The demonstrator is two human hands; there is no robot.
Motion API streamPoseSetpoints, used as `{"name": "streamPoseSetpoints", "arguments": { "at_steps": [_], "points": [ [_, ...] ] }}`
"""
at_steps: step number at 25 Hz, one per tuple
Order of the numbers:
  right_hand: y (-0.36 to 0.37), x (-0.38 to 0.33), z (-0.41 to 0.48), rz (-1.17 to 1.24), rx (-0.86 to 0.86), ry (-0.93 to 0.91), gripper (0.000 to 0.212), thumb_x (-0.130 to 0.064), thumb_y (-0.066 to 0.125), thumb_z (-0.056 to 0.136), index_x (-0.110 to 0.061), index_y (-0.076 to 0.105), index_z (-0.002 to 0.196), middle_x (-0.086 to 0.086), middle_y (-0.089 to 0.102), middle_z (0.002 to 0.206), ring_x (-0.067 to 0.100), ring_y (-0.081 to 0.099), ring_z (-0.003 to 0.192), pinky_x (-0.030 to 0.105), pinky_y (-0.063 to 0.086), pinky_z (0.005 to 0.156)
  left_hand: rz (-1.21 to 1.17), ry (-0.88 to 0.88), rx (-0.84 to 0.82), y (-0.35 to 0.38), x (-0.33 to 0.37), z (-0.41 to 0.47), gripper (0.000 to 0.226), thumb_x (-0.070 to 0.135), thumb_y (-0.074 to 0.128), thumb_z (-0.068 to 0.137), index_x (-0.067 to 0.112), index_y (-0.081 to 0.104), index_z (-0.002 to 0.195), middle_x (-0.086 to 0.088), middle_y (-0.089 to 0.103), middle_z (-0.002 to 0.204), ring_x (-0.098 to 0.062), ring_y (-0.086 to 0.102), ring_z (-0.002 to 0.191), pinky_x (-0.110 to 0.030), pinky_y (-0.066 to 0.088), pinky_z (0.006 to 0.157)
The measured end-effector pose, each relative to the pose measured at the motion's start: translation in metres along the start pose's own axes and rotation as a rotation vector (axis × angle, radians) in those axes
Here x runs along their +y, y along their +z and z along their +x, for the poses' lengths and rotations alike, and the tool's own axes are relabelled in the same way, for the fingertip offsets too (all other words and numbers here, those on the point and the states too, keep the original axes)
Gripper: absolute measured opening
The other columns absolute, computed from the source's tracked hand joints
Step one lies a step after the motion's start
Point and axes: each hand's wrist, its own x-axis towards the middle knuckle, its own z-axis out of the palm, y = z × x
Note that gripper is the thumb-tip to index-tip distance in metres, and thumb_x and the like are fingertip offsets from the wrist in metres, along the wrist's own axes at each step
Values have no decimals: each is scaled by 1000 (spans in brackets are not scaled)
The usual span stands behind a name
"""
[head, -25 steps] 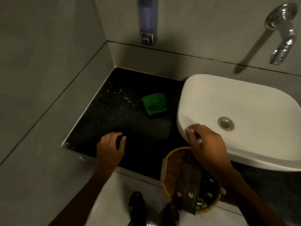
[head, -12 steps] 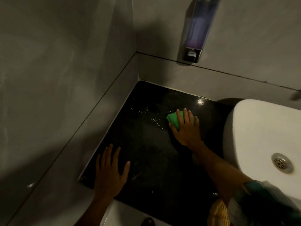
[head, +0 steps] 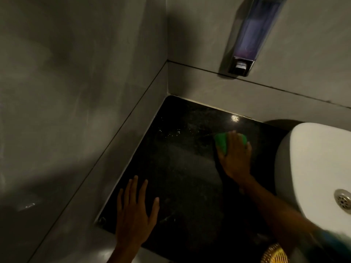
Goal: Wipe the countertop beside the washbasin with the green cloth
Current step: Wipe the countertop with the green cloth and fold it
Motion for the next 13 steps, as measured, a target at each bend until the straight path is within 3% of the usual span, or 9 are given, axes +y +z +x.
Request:
{"name": "streamPoseSetpoints", "arguments": {
  "at_steps": [2,3,6,9,11,13],
  "points": [
    [-7,-18,46,50,23,201,65,-47,43,94,-11,30,147,15,26,158,31,18,147,61,14,116,0,-4,-8,1,-1,3,68,64,26,87,27,31,144,-5,21,158,-20,15,145,-45,15,117],
    [-6,-39,60,53,-5,199,66,-47,43,95,-11,28,148,16,22,160,32,14,148,61,13,116,-1,0,-13,1,-1,5,68,64,26,87,28,31,143,-4,21,158,-20,14,145,-45,14,117],
    [13,-118,48,-16,-133,-176,65,-44,39,97,-17,17,152,13,6,163,31,4,150,58,11,117,-6,2,-12,1,-3,9,68,64,25,87,26,33,143,-6,25,157,-22,18,145,-47,17,117],
    [28,-141,-40,-56,-192,-609,66,-45,38,93,-28,15,152,10,12,163,29,6,150,56,11,118,2,-2,-27,-4,1,6,69,62,25,87,21,34,143,-7,30,155,-23,24,144,-47,21,116],
    [22,-103,-74,-87,-149,-691,68,-46,41,88,-27,22,151,12,24,160,29,14,148,57,19,116,11,-2,-18,-7,2,7,70,61,27,87,18,35,143,-8,33,154,-24,27,143,-47,21,115],
    [13,-54,-69,-195,-78,-559,66,-44,39,89,-23,27,150,16,28,157,35,18,146,63,29,111,21,-7,-15,-8,-2,9,70,61,27,87,19,35,143,-8,32,154,-24,27,143,-47,21,115]
  ]
}}
